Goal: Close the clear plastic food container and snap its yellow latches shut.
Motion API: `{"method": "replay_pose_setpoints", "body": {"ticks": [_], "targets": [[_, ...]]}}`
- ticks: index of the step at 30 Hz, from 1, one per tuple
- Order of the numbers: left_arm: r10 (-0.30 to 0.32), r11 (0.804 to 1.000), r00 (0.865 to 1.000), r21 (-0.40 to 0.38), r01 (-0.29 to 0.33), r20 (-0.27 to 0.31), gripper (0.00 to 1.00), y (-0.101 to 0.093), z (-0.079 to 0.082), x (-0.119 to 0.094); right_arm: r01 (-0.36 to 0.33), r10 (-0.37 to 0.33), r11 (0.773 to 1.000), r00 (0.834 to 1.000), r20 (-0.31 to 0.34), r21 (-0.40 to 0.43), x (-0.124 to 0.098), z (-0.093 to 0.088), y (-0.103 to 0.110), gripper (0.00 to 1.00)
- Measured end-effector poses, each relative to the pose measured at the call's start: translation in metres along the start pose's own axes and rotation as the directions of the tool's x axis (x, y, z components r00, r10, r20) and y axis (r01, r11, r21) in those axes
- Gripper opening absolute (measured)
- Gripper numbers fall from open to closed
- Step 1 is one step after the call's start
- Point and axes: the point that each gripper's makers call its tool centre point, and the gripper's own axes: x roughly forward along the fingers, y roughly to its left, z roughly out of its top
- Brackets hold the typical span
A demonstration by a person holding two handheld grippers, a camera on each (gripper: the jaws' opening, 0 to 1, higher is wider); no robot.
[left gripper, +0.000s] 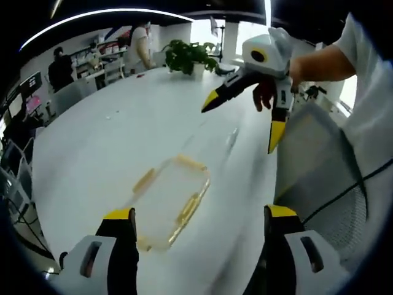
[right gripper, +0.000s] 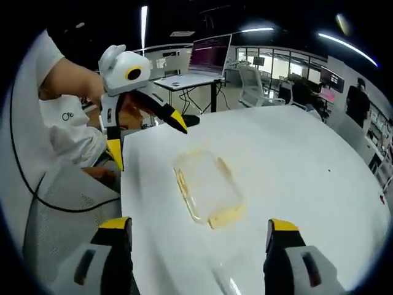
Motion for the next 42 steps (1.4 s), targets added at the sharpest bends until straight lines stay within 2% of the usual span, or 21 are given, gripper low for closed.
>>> {"method": "replay_pose_setpoints", "body": {"ticks": [2,5,9,12,19,24,27,35,37,42], "targets": [[-0.008,1.0,1.0,0.005,0.008,-0.01,0.88,0.001,-0.003,0.001,-0.006,0.005,1.0,1.0,-0.004,-0.004,0.002,0.001,-0.001,0.88],[-0.011,0.999,0.999,0.032,0.012,-0.038,0.87,0.007,-0.01,0.005,0.004,-0.005,0.999,1.0,-0.018,-0.054,0.005,0.002,-0.003,0.84],[-0.016,0.998,0.998,0.056,0.019,-0.057,0.85,0.013,-0.014,0.006,-0.012,0.009,0.996,0.999,-0.038,-0.089,0.011,0.002,-0.003,0.84],[-0.023,0.997,0.998,0.071,0.027,-0.052,0.84,0.019,-0.014,0.006,-0.016,0.011,0.995,0.999,-0.052,-0.099,0.015,0.0,-0.006,0.83],[-0.026,0.994,0.996,0.107,0.035,-0.082,0.82,0.035,-0.018,0.005,-0.019,0.01,0.993,0.997,-0.072,-0.121,0.023,0.001,-0.015,0.79],[-0.04,0.987,0.991,0.149,0.059,-0.127,0.82,0.043,-0.025,0.005,-0.034,0.023,0.991,0.996,-0.08,-0.127,0.029,0.0,-0.018,0.76],[-0.05,0.985,0.989,0.157,0.072,-0.138,0.81,0.048,-0.027,0.005,-0.053,0.038,0.986,0.995,-0.097,-0.161,0.032,-0.001,-0.017,0.7],[-0.078,0.978,0.98,0.175,0.11,-0.18,0.78,0.054,-0.038,0.01,-0.089,0.067,0.984,0.988,-0.139,-0.157,0.042,-0.007,-0.021,0.64],[-0.079,0.973,0.976,0.199,0.12,-0.201,0.76,0.056,-0.042,0.012,-0.113,0.091,0.983,0.984,-0.153,-0.143,0.045,-0.011,-0.02,0.63],[-0.101,0.957,0.966,0.241,0.16,-0.24,0.74,0.056,-0.05,0.017,-0.127,0.099,0.979,0.98,-0.174,-0.158,0.05,-0.015,-0.024,0.62]]}}
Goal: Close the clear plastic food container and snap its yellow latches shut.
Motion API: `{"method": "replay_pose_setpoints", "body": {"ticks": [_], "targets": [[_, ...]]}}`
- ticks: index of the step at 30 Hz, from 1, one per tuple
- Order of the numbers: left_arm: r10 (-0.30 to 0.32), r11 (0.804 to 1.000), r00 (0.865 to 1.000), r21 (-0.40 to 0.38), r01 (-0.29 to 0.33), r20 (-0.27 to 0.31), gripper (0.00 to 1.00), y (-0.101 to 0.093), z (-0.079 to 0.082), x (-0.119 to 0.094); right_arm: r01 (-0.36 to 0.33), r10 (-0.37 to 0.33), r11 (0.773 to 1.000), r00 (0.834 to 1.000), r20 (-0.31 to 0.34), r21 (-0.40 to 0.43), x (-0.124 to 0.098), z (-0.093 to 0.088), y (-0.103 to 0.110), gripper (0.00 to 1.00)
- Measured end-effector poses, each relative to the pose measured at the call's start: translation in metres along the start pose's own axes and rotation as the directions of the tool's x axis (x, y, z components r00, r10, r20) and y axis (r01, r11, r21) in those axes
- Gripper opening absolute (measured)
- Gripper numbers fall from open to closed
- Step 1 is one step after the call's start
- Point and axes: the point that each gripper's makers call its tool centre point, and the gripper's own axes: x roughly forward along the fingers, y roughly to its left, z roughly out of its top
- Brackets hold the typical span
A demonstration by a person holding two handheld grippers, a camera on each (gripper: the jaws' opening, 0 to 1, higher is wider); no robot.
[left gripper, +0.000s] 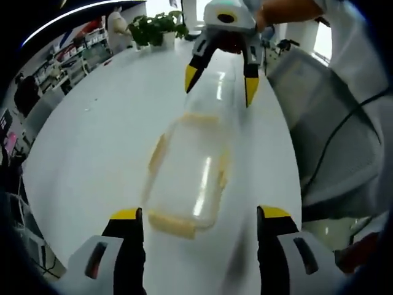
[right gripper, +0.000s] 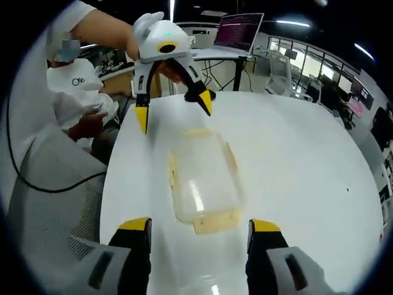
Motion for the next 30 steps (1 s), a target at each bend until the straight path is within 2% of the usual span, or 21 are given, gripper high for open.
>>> {"method": "replay_pose_setpoints", "body": {"ticks": [7,10,17,22,30], "targets": [[-0.008,1.0,0.999,0.019,0.009,-0.031,0.69,0.011,-0.01,0.005,-0.012,0.011,1.0,1.0,-0.028,-0.027,0.006,-0.003,-0.005,0.59],[-0.01,1.0,0.999,0.018,0.01,-0.04,0.71,0.015,-0.014,0.008,-0.019,0.018,0.999,0.999,-0.033,-0.031,0.009,-0.004,-0.006,0.58],[-0.039,0.995,0.994,0.085,0.047,-0.101,0.66,0.017,-0.028,0.012,-0.024,0.022,0.999,0.998,-0.051,-0.042,0.015,-0.006,-0.01,0.56],[-0.048,0.997,0.995,0.062,0.053,-0.086,0.62,0.023,-0.027,0.014,-0.034,0.03,0.998,0.997,-0.067,-0.057,0.02,-0.008,-0.009,0.53],[-0.072,0.99,0.99,0.109,0.086,-0.125,0.56,0.023,-0.031,0.022,-0.038,0.031,0.996,0.996,-0.087,-0.077,0.025,-0.012,-0.01,0.52]]}}
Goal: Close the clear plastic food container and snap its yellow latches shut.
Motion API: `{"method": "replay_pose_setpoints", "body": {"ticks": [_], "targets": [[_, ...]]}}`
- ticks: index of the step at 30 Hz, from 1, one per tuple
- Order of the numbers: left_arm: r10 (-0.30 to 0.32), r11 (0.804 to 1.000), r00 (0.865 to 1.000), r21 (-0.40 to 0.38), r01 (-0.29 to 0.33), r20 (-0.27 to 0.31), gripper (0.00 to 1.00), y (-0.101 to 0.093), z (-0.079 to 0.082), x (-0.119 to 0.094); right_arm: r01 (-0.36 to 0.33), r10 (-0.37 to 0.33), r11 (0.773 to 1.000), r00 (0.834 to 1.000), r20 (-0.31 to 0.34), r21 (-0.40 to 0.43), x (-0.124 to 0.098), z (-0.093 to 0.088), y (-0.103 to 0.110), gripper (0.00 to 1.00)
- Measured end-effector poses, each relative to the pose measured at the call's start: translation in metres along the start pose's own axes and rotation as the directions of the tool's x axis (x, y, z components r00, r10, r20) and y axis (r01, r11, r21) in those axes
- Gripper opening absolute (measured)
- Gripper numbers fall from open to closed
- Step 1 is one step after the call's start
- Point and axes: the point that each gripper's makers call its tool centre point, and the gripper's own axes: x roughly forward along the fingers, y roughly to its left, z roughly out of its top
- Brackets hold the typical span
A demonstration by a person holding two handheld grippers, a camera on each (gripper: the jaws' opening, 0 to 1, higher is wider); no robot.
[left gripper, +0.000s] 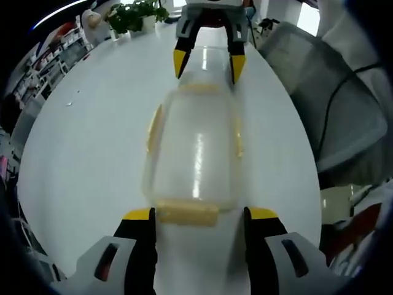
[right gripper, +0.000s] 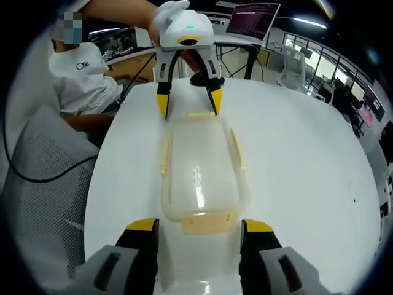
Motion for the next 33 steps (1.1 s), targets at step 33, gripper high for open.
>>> {"method": "replay_pose_setpoints", "body": {"ticks": [33], "targets": [[-0.008,0.999,1.0,0.047,0.009,-0.019,0.39,0.008,-0.005,0.004,-0.055,0.048,0.994,0.995,-0.084,-0.089,0.021,-0.008,-0.007,0.43]]}}
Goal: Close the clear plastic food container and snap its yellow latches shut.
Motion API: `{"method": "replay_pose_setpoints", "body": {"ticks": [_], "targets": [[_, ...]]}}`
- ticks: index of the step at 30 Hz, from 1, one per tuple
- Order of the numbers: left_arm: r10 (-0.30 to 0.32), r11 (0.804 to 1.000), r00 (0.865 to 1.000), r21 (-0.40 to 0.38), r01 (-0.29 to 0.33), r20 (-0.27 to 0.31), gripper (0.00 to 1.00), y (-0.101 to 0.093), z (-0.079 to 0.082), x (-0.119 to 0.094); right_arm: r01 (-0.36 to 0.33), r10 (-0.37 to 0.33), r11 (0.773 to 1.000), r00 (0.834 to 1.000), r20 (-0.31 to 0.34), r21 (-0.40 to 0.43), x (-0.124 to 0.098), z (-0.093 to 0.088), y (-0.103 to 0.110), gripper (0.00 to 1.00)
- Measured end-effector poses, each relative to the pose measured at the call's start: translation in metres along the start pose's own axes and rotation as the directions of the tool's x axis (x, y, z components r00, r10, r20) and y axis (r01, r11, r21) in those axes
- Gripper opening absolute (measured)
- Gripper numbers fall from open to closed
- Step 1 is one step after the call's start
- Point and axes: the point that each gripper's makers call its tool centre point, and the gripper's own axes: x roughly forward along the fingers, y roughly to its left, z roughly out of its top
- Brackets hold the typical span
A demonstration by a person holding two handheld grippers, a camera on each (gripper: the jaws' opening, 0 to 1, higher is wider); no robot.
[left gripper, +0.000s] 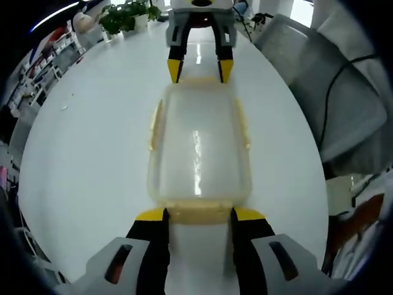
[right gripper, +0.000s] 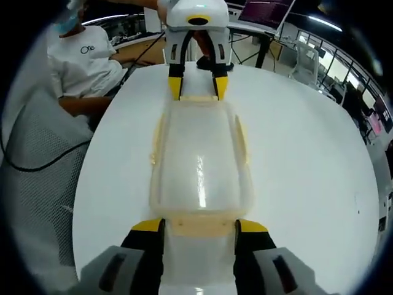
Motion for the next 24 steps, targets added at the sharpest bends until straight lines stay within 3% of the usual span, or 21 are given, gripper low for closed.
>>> {"method": "replay_pose_setpoints", "body": {"ticks": [2,20,24], "targets": [[-0.006,1.0,1.0,0.003,0.006,0.003,0.39,-0.001,-0.001,0.0,0.006,-0.006,1.0,1.0,-0.002,0.001,-0.001,-0.001,-0.003,0.38],[0.016,1.0,1.0,-0.016,-0.016,-0.008,0.37,-0.003,0.001,0.0,0.01,-0.01,1.0,1.0,0.001,-0.013,-0.003,-0.003,0.001,0.37],[0.026,0.999,0.999,0.026,-0.025,-0.027,0.37,-0.011,0.002,-0.003,0.014,-0.014,0.999,1.0,-0.01,-0.04,-0.006,0.0,0.005,0.37]]}}
